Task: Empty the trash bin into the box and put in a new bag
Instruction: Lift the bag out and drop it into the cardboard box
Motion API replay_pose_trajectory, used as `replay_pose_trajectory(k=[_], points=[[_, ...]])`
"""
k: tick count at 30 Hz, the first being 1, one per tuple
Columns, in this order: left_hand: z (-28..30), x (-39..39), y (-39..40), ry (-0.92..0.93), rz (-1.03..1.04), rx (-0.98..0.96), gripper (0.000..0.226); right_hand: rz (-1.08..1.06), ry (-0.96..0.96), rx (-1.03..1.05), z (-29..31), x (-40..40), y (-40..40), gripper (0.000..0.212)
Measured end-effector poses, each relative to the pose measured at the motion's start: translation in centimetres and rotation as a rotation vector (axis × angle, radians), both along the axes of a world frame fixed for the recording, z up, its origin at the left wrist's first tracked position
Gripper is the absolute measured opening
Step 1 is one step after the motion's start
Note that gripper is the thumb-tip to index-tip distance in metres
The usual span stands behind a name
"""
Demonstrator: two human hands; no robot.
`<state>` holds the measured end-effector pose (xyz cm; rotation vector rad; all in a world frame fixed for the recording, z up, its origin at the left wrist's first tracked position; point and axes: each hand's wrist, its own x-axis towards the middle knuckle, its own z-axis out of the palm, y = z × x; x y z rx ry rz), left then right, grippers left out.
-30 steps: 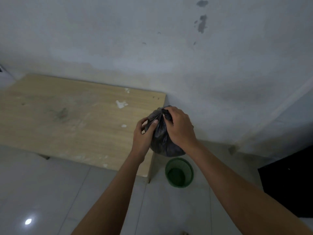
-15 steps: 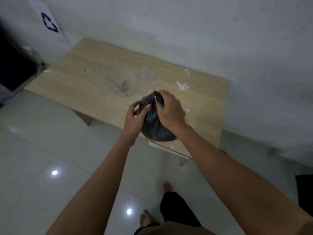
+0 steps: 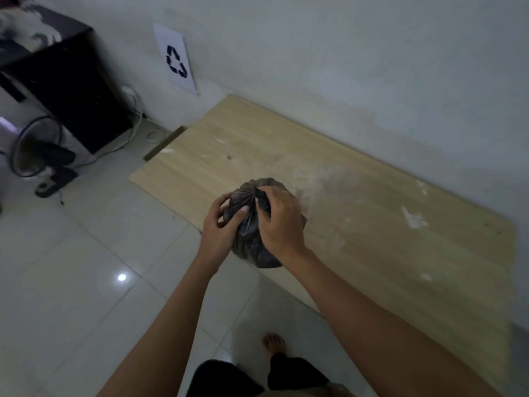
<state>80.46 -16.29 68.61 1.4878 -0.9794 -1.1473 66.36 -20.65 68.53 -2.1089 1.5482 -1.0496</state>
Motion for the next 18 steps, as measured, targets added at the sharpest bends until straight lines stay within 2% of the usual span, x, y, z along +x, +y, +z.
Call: replay_pose_trajectory(k=[5,11,18], points=[[-0.7,9.0,-6.7,0.005,-0.024,-0.009,0.046,-0.012,0.009,0.011,-0.8,8.9,-6.6,0.025],[-1.1,20.0,-15.5,0.041,-0.106,-0.005,0.047,-0.158,0.024,-0.031,-0.8,20.1,-13.7,0.030],[-1.8,32.0,-24.5,0.089,-0.205,0.061,0.052,-0.267,0.040,-0.001,-0.9,32.2,-21.4,0.023]])
